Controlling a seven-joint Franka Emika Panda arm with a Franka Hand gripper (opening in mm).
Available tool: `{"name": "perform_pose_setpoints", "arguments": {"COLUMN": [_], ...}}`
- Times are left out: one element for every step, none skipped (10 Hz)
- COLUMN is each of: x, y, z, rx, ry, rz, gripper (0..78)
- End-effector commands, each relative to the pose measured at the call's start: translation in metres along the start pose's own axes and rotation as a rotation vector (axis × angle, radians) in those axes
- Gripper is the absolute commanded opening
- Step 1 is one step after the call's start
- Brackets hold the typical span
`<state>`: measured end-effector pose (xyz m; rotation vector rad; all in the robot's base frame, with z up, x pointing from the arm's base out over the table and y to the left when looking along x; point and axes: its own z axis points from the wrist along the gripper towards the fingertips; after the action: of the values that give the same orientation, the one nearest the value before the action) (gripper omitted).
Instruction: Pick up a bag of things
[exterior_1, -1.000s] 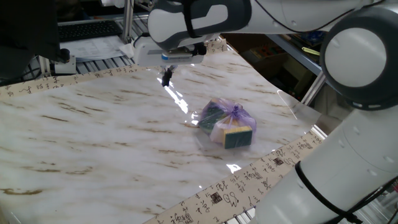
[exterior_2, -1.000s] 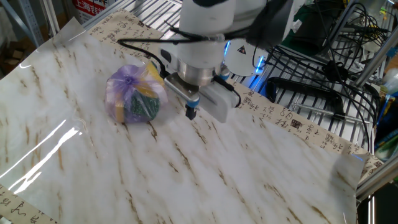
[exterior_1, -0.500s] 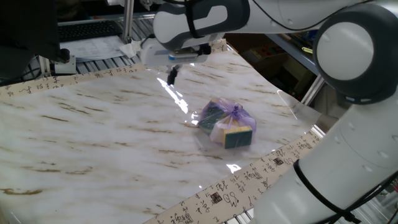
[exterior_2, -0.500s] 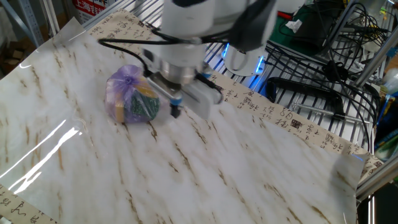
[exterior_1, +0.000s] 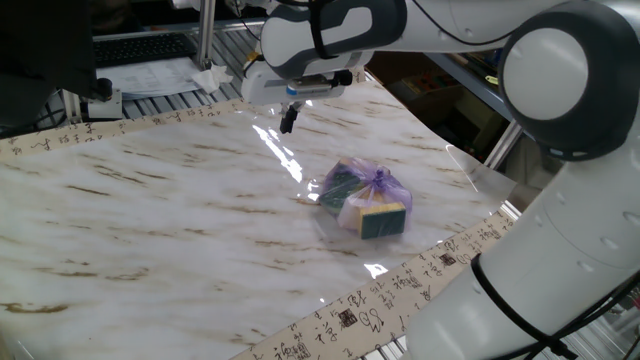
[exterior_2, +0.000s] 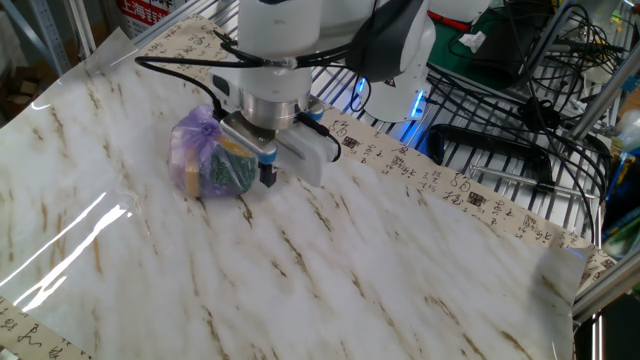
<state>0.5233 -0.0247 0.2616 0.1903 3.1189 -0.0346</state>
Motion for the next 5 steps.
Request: {"name": "perform_pose_setpoints", "arguments": {"x": [-0.0007,-0.0007,-0.0007,-0.0007,-0.0007], "y": [-0.0004,-0.0004,-0.0004,-0.0004,-0.0004], "z": [-0.0010,-0.0010,-0.0010,-0.0010,-0.0010], "rx": [0.002,0.009,0.011,0.014,0.014], "ry": [0.024,0.052,0.063,0.086,0.094], "rz": [0.052,0.070,0.080,0.120,0.147], "gripper": [0.0,0.0,0.0,0.0,0.0]}}
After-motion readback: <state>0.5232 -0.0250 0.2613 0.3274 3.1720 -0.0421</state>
